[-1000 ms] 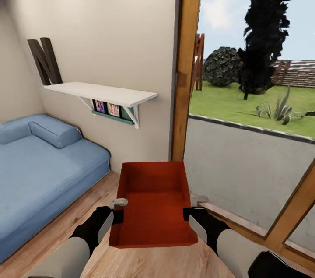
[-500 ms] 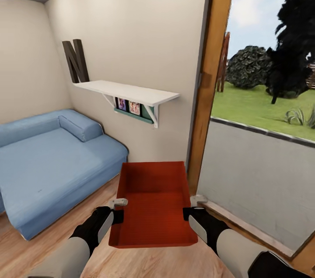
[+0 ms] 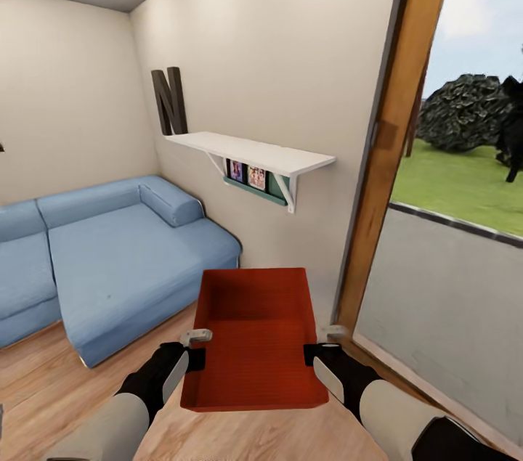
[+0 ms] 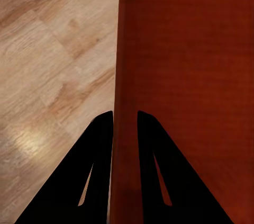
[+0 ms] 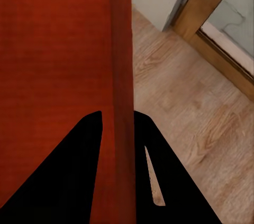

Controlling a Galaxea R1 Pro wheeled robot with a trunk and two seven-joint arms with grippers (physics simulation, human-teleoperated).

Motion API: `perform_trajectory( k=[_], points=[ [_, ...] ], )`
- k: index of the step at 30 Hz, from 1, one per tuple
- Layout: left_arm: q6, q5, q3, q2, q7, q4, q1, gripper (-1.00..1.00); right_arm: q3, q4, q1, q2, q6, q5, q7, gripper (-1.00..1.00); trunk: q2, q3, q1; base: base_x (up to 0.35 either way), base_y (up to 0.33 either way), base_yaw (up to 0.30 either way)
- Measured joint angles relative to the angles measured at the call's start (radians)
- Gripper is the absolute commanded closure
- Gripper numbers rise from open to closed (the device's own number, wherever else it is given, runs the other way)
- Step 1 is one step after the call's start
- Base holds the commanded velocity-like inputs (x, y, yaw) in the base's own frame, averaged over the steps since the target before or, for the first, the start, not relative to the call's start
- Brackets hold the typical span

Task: Move the two storage containers from the living room to the garage. In the garage, place one container on the floor and stack the other container on top of it (either order is fine).

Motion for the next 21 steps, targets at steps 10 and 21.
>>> perform_trajectory(
  k=[10,21],
  points=[
    [0.0,0.0,0.0,0.0,0.0,0.0,0.0,1.0,0.0,0.0,0.0,0.0,0.0,0.0,0.0,1.0,0.0,0.0,0.0,0.0,0.0,0.3],
    [0.0,0.0,0.0,0.0,0.0,0.0,0.0,1.0,0.0,0.0,0.0,0.0,0.0,0.0,0.0,1.0,0.0,0.004,0.0,0.0,0.0,0.3]
  ],
)
